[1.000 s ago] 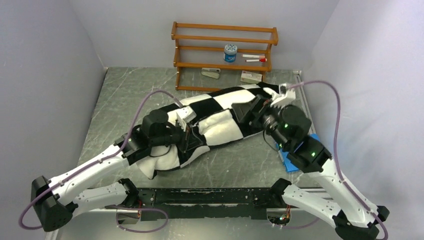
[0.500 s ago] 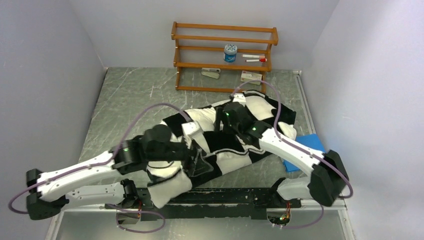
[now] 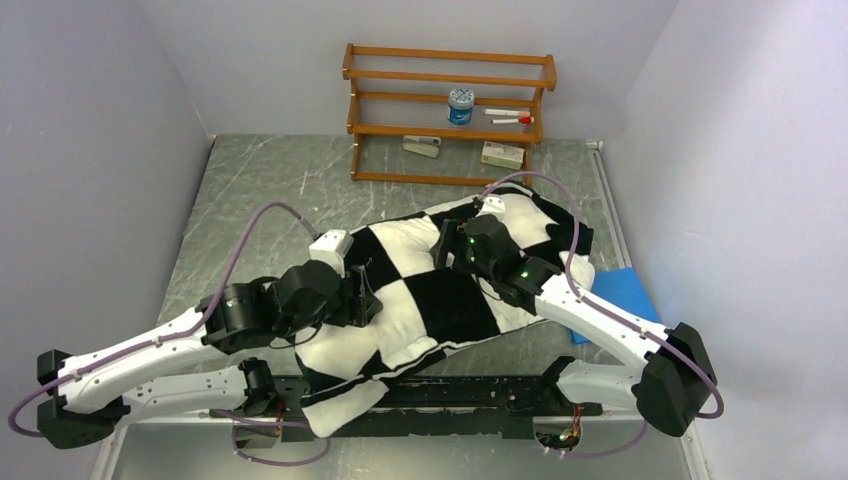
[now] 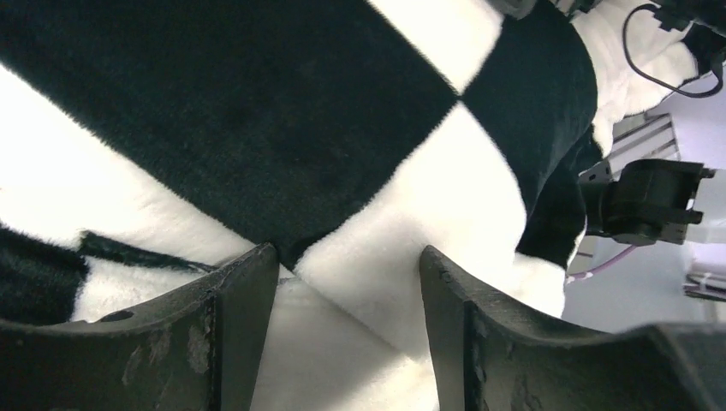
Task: Remove the pillowcase from the pillow
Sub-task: Turn over the pillow at the center of the board, then remove the pillow from the pillowcase.
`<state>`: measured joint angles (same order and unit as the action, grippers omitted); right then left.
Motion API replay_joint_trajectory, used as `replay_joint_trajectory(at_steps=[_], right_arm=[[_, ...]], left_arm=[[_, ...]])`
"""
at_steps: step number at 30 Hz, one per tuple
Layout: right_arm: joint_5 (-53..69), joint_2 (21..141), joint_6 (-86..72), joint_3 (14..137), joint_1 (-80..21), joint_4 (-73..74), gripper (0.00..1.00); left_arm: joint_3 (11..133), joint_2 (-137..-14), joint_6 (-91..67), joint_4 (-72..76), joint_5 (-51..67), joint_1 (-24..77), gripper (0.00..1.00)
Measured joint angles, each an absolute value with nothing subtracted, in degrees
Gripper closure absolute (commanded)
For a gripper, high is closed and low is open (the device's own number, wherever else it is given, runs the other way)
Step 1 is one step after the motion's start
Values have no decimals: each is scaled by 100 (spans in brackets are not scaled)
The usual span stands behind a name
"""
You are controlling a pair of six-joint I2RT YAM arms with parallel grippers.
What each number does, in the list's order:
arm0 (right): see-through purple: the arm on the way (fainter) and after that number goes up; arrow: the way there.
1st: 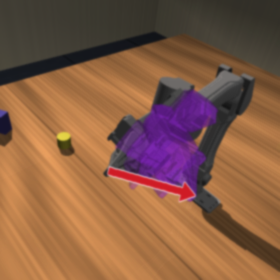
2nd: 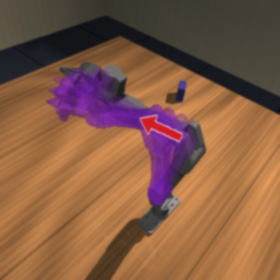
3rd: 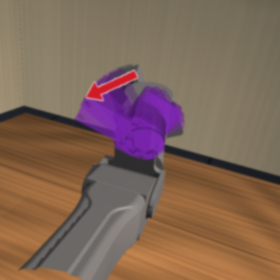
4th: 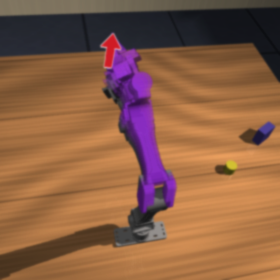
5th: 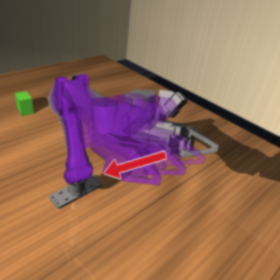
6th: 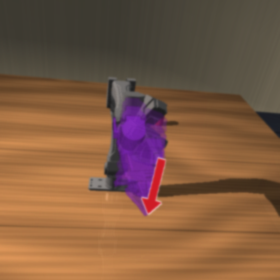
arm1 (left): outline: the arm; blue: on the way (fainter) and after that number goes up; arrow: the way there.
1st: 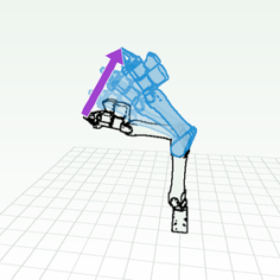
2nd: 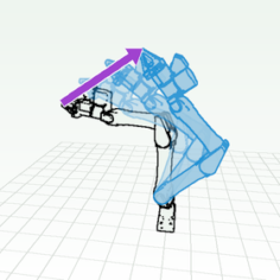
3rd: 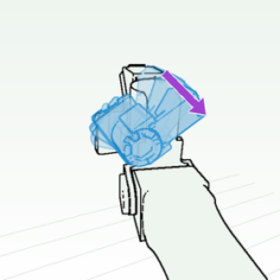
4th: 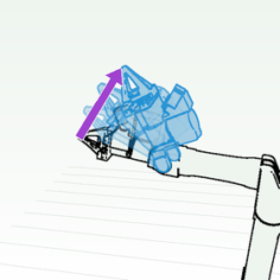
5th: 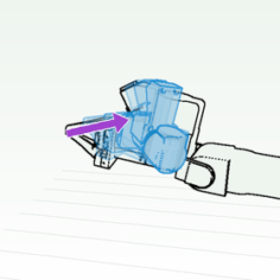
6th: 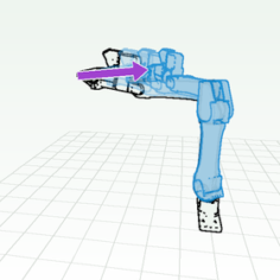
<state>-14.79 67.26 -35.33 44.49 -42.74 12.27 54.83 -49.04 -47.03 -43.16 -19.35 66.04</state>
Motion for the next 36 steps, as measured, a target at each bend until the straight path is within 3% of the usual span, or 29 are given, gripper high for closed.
replay_joint_trajectory(at_steps=[4, 5, 10, 12, 19, 26, 28, 30, 33, 36], right_arm=[[-1387, 6709, -3511, 4545, -4276, 1352, 18], [-1376, 6698, -3498, 4565, -4276, 1380, 18], [-1212, 6552, -3358, 4602, -4276, 1487, 23], [-1057, 6420, -3258, 4611, -4292, 1514, 22], [-408, 6202, -2714, 5245, -4840, 1885, 14], [89, 7277, -2370, 6377, -5212, 2161, 12], [97, 7642, -2239, 6637, -5365, 2226, 13], [34, 7861, -2145, 6718, -5527, 2241, 27], [-204, 8071, -2073, 6681, -5631, 2211, 55], [-598, 8187, -2189, 6490, -5647, 2012, 91]], left_arm=[[5059, -4469, -5017, -4069, -1953, 6604, 26], [5052, -4388, -5019, -3994, -1951, 6604, 29], [5124, -4440, -5043, -3988, -2097, 6604, 67], [5124, -4659, -5085, -4097, -2176, 6604, 93], [4370, -5157, -4978, -3221, -1750, 6740, 95], [4014, -5559, -4434, -1680, -1452, 7695, 95], [4091, -5728, -4362, -1529, -1632, 7937, 90], [4080, -5752, -4368, -1466, -1907, 8114, 81], [3896, -5400, -4519, -1439, -2353, 8381, 70], [3682, -4794, -4825, -1535, -2853, 8648, 60]])
